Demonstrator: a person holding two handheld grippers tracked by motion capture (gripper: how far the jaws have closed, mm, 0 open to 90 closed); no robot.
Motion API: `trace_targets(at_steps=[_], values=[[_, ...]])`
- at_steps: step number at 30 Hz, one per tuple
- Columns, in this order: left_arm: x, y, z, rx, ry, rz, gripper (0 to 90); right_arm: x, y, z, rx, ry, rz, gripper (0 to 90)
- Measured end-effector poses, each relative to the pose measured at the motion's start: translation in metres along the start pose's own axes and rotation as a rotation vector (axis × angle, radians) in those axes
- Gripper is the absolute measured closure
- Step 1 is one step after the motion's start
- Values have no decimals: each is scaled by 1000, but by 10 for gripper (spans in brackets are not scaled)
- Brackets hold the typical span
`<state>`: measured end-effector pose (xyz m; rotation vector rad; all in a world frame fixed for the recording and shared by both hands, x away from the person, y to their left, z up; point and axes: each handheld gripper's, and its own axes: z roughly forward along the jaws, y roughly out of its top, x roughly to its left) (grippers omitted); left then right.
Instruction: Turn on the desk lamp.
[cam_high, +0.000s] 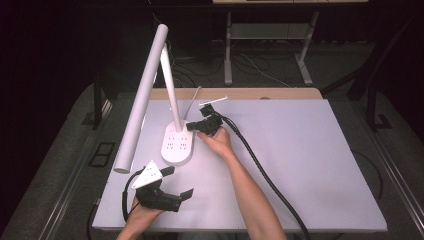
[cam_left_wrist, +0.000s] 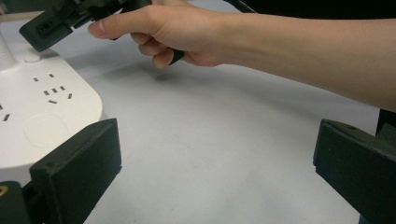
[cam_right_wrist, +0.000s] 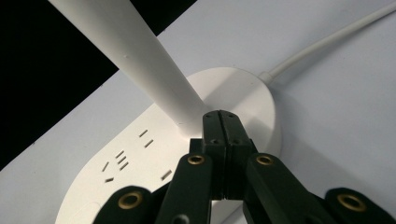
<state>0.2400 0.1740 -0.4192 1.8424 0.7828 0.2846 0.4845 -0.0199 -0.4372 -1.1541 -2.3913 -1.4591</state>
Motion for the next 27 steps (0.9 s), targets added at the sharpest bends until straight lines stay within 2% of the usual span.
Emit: trace_targets(at_steps=[7,14,21,22,24,25,26,27], values=[[-1,0,1,3,-4,8,0,4,7,-16,4,-2,-36,894],[-2,0,1,3,-5,7,0,7,10,-34,-2,-6,-50,894],[-3,0,2,6,-6,7,0,8,9,-64,-10,-14,-70,895],[-3,0,3,6,-6,6,0,8,9,-64,-10,-14,-70,895],[-4,0,3,8,-7,9,0,8,7,-77,-19,-18,-82,895],[-4,0,3,9,-7,9,0,8,7,-77,-19,-18,-82,895],[-4,0,3,9,-6,9,0,8,6,-85,-24,-23,-90,894],[-4,0,3,10,-6,9,0,8,6,-85,-24,-23,-90,894]])
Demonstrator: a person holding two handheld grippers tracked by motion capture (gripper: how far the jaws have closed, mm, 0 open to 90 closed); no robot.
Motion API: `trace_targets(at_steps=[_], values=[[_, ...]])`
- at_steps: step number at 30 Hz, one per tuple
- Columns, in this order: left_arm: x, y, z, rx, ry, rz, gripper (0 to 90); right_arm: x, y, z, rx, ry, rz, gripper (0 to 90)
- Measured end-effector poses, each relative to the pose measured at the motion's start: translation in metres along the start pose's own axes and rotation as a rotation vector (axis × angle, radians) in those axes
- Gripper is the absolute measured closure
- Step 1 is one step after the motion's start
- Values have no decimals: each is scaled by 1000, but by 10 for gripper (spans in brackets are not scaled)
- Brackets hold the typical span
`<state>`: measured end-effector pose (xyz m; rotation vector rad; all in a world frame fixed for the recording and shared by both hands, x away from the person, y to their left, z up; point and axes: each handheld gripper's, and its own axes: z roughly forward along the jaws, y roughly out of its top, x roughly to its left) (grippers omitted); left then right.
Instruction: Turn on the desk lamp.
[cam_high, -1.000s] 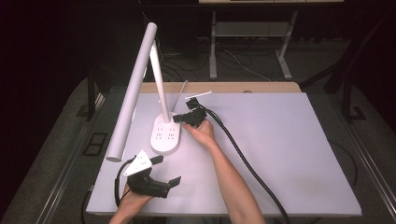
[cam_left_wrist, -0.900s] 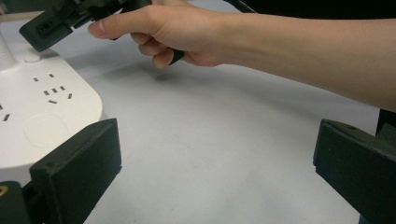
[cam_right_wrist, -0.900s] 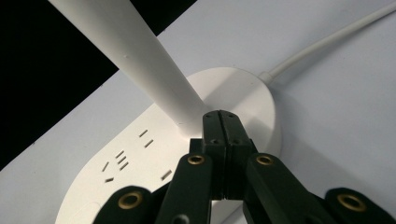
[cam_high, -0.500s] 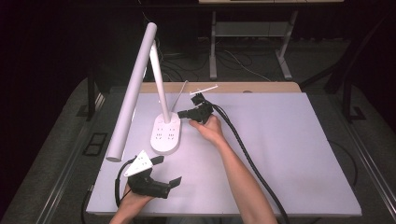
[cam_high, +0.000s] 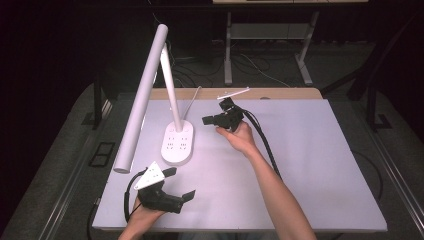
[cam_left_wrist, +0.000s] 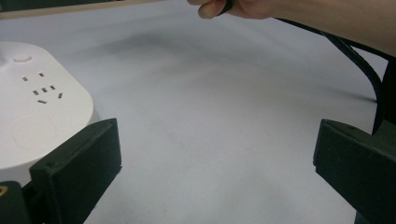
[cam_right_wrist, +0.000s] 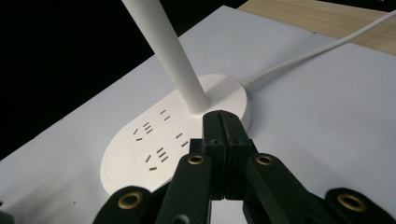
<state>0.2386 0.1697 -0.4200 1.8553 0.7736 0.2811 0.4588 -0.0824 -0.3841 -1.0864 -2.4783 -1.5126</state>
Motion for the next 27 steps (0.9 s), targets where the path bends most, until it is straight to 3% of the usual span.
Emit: trace_targets(at_steps=[12,21,24,25,26,27], values=[[-1,-1,0,3,7,1,0,7,-14,-57,-5,-34,-77,895],[-2,-1,1,9,9,2,0,8,-27,-88,-13,-53,-72,893],[-2,-1,1,6,10,-2,0,7,-33,-99,-24,-69,-63,763],[-2,-1,1,6,10,-2,0,6,-37,-106,-25,-85,-58,674],[-2,-1,1,9,10,1,0,6,-37,-106,-25,-85,-58,674],[-2,-1,1,9,10,1,0,4,-42,-112,-27,-95,-38,544]])
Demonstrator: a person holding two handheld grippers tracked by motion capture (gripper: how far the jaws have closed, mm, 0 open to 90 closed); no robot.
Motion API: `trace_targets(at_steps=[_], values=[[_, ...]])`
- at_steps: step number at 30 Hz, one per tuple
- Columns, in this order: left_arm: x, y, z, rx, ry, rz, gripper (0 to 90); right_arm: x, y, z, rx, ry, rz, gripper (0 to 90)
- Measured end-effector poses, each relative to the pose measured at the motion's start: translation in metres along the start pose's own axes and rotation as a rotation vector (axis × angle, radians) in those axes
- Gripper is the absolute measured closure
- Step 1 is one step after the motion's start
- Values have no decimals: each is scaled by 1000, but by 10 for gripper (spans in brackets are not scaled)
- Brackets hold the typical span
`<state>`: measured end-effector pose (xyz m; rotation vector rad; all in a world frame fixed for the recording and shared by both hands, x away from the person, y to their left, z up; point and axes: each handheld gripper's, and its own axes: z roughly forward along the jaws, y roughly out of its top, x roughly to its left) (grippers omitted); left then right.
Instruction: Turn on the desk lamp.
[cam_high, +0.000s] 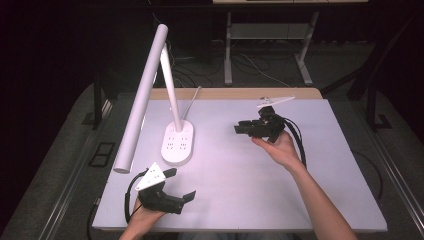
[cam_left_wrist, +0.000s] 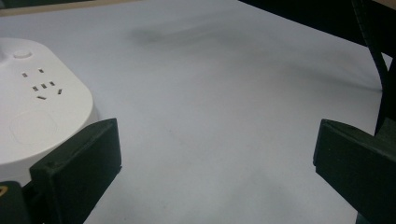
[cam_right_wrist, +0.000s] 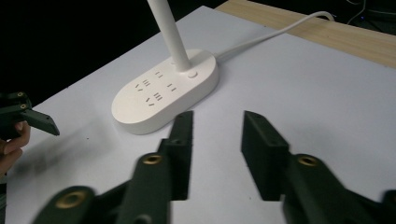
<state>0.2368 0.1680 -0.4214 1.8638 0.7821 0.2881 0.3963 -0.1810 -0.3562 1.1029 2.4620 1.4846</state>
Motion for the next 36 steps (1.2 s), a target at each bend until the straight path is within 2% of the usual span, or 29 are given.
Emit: trace_targets(at_steps=[2,3,4,5,7,8,10,11,12,15,28,30,36], values=[[0,0,0,0,0,1,0,-3,-5,-6,-2,-16,12,421],[0,0,0,2,0,3,0,-3,-5,-6,-2,-16,12,421],[0,0,0,2,-1,4,0,-4,-11,-11,1,-19,17,318],[0,0,0,1,-3,4,0,-4,-11,-11,1,-19,17,318],[-1,0,0,-2,-8,4,0,-4,-18,-16,8,-37,10,158],[-1,0,0,-3,-9,3,0,-4,-22,-18,16,-37,8,111],[-1,0,0,-3,-9,3,0,-4,-29,-23,13,-61,16,88],[-1,0,0,-3,-8,1,0,-4,-32,-26,10,-67,18,17],[-1,0,0,-1,-8,2,0,-4,-36,-29,15,-67,25,1],[-1,0,0,0,-9,2,0,-5,-48,-40,-12,-53,47,1],[-1,1,2,12,-15,7,0,2,-96,-80,-34,-100,78,2],[-1,1,2,15,-15,5,0,5,-111,-88,-42,-113,90,2],[-1,1,1,14,-11,9,0,10,-133,-100,-51,-135,107,2]])
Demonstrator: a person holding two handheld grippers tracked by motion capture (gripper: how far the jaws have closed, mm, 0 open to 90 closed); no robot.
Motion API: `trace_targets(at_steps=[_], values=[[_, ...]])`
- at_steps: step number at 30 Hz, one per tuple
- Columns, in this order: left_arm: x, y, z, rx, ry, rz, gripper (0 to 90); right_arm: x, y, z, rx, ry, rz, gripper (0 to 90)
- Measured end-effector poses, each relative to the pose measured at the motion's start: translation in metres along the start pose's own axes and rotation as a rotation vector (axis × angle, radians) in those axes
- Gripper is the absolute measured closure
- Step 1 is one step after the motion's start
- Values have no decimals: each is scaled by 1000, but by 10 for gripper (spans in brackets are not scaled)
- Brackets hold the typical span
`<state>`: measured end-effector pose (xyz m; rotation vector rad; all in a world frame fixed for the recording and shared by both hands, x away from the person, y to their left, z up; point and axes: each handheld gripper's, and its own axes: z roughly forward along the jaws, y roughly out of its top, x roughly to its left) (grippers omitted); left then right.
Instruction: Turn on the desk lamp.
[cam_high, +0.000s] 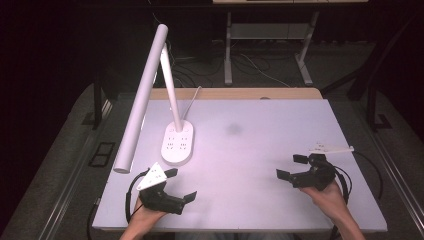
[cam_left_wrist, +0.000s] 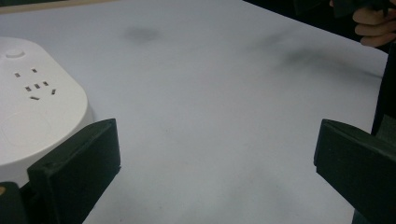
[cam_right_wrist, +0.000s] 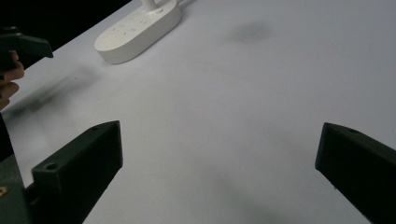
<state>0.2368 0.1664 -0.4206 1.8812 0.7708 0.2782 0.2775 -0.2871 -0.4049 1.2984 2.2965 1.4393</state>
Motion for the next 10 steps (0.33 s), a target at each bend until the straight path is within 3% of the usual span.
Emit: trace_targets(at_steps=[10], values=[[0,0,1,0,-1,-1,0,8,-27,-18,-19,-5,18,2]])
